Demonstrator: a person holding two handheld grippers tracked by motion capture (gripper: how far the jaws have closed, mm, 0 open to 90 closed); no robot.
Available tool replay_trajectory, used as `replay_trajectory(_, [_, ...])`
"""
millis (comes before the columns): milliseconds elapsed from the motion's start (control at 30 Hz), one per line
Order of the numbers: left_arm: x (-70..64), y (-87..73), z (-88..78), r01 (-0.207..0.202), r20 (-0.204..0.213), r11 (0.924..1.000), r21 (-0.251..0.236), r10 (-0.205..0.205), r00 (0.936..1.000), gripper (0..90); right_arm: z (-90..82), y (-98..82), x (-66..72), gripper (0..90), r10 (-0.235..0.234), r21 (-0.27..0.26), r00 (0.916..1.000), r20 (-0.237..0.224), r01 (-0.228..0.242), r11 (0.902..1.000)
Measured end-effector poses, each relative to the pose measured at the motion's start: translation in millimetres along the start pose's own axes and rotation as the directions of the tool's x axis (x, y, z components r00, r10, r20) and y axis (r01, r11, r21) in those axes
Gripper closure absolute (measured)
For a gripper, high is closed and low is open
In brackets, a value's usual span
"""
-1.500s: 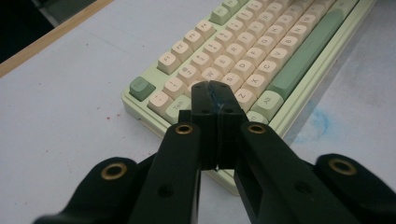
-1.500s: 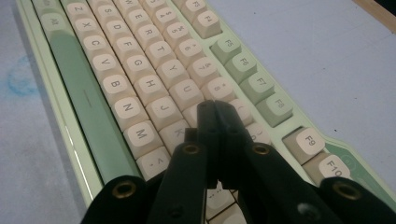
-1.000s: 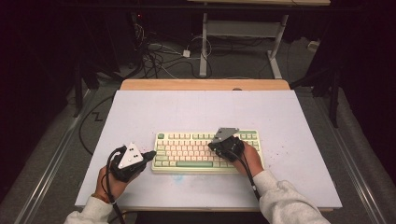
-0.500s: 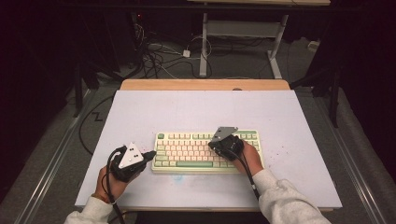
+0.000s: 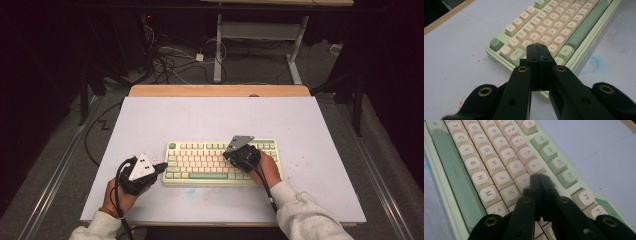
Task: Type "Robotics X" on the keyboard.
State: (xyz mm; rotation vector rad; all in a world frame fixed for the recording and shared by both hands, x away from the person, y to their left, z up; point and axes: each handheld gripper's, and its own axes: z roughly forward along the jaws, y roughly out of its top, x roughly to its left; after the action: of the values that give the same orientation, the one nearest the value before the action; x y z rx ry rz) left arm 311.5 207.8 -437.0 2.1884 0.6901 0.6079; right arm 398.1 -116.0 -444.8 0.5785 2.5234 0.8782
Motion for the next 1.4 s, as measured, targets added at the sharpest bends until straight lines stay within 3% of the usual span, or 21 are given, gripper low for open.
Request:
replay_trajectory(33, [-0.1, -0.1, 0.2, 0.000, 0.001, 1.0000, 0.002, 0.000, 1.0000, 87.6, 2.1, 0.1, 0.3, 90.0, -0.010, 0.028, 1.0000, 0.000, 0.010, 0.9996])
replay_trajectory(167, [-0.3, -0.1, 0.9, 0.000, 0.008, 1.0000, 0.006, 0.000, 1.0000, 87.6, 0.6, 3.2, 1.3, 90.0, -0.012, 0.048, 0.9999, 0.004, 0.012, 0.9988])
replay_trajectory(267, [-0.3, -0.2, 0.6, 0.001, 0.008, 1.0000, 0.005, -0.001, 1.0000, 87.6, -7.7, 1.5, -2.0, 90.0, 0.019, 0.002, 0.9998, 0.002, -0.019, 0.9998])
replay_trajectory(500, [-0.9, 0.1, 1.6, 0.000, 0.008, 1.0000, 0.009, 0.000, 1.0000, 87.6, -20.8, -2.5, -2.7, 90.0, 0.039, -0.063, 0.9992, 0.005, -0.038, 0.9973])
replay_trajectory(1000, [-1.2, 0.0, 2.1, 0.020, 0.023, 0.9998, 0.008, -0.020, 0.9995, 87.6, -51.4, -9.3, 0.7, 90.0, 0.072, -0.180, 0.9974, 0.001, -0.070, 0.9812])
replay_trajectory(1400, [-0.4, 0.4, 0.1, 0.003, 0.014, 1.0000, 0.002, -0.003, 0.9999, 87.5, -66.7, -18.0, 4.7, 90.0, 0.071, -0.207, 0.9975, 0.006, -0.068, 0.9761])
